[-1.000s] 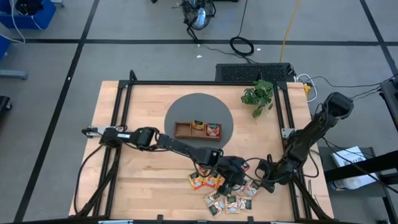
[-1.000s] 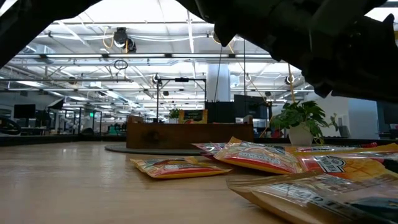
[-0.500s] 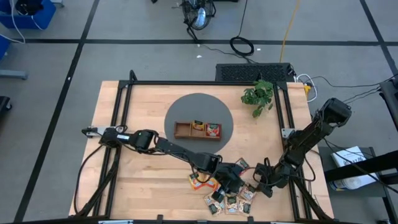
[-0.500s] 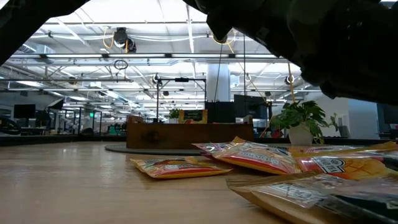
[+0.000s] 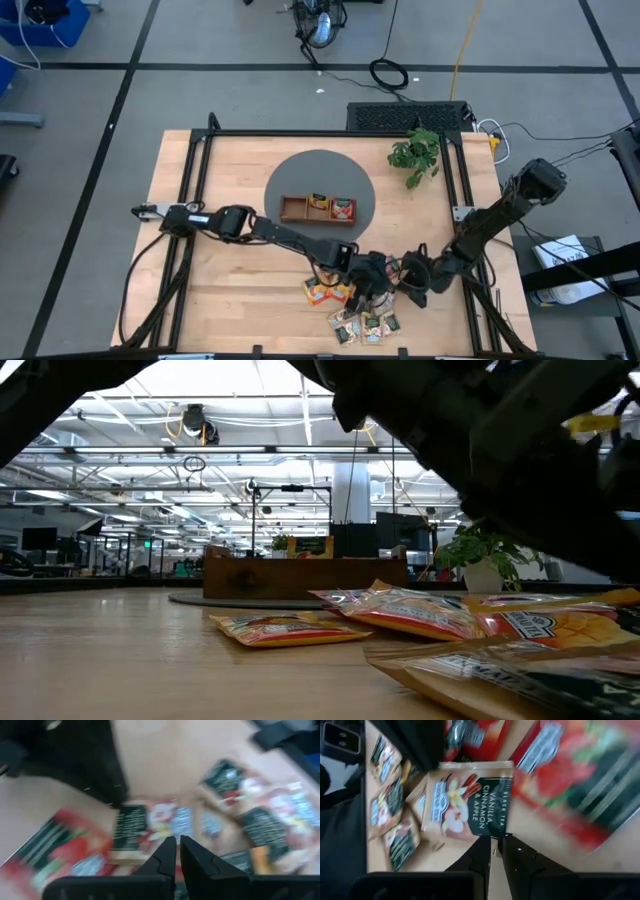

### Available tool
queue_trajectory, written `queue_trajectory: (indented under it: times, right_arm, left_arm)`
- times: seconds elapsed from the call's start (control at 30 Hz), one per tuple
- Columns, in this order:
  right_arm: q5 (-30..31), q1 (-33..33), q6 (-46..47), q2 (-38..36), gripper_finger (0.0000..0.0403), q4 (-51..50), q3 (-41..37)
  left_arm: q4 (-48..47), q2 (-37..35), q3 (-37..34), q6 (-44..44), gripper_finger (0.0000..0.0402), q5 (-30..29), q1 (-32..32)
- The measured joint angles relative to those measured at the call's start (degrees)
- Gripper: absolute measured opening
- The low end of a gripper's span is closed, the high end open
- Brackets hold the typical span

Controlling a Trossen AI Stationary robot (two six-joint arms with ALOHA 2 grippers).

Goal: Pick & Place Tea
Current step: Put the brown tea bag into the left section of the wooden organizer

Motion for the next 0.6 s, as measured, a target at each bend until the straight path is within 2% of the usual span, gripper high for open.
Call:
queue_trajectory:
  times: [0.3,0.43,0.53,0.6]
  right_arm:
    - [-1.10,-4.12,-10.00,-1.84,0.0043,-1.66,1.79]
    - [0.80,-3.04,-14.57,-3.50,0.0043,-6.38,7.15]
    - [1.71,-2.10,-16.50,-3.20,0.0040,-13.12,11.19]
    - [1.24,-1.27,-16.49,-2.54,0.0033,-13.98,13.47]
  left_arm:
    - [-5.06,0.00,-0.02,-2.27,0.0031,-4.36,1.76]
    - [-4.89,-0.07,-0.02,-2.08,0.0031,-7.15,2.23]
    - [-5.07,-0.41,-0.02,-2.09,0.0031,-7.64,2.42]
    - [-4.92,-0.53,-0.02,-2.10,0.0031,-7.63,2.37]
